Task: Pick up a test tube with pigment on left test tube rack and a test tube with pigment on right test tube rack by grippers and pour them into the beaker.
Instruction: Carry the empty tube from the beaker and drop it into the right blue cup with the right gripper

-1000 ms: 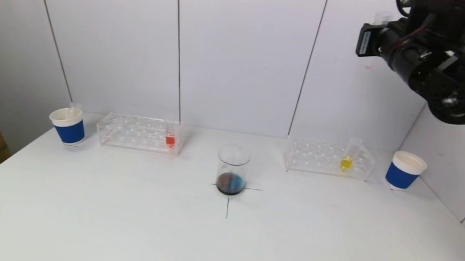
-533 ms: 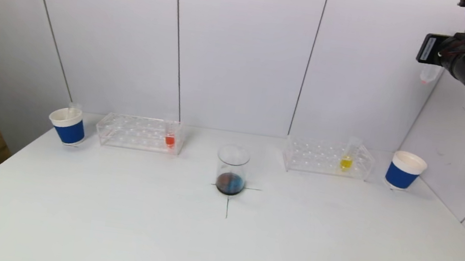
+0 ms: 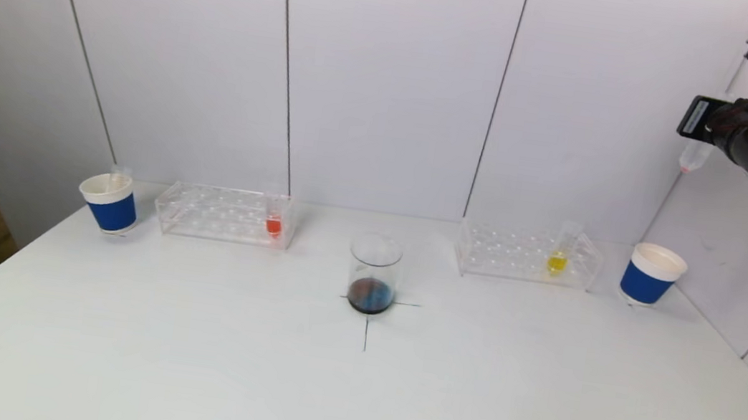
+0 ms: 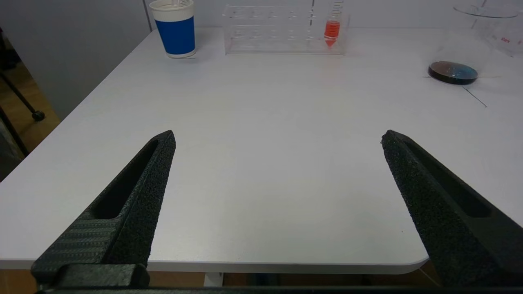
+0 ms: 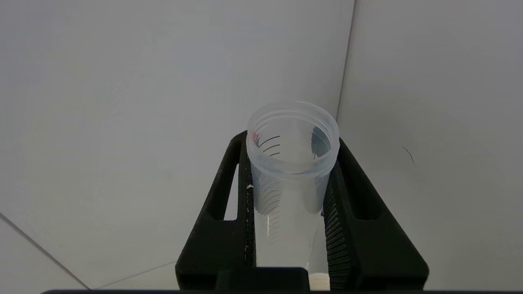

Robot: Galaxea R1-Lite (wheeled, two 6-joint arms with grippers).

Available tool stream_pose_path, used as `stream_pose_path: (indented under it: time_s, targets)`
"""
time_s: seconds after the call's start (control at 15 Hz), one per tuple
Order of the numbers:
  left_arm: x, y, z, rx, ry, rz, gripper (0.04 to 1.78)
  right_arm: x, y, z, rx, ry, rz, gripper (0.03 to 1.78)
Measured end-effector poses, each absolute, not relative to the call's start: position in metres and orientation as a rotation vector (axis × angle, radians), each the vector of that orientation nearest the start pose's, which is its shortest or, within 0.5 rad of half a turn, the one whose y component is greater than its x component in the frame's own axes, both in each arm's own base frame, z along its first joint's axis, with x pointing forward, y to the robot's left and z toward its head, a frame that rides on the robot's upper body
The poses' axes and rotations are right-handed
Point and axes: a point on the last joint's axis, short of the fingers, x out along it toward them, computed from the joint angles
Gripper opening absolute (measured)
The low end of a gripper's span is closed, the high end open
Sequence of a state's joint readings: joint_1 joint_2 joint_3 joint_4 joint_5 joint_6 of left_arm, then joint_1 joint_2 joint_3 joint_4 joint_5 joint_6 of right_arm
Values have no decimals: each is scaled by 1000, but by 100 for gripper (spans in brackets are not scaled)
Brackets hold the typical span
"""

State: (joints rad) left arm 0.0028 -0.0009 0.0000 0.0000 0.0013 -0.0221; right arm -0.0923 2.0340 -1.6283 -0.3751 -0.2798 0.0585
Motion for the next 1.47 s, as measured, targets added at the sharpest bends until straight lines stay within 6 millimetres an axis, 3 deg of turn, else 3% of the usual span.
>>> stream_pose_path:
  time_s: [0.8,1.47]
  targets:
    - [-23,0,75,-23,-1,4,176,442,-95,169,86,166,-400,53]
    - [-23,0,75,-23,-1,4,176,458,-104,134,83,229,-384,53]
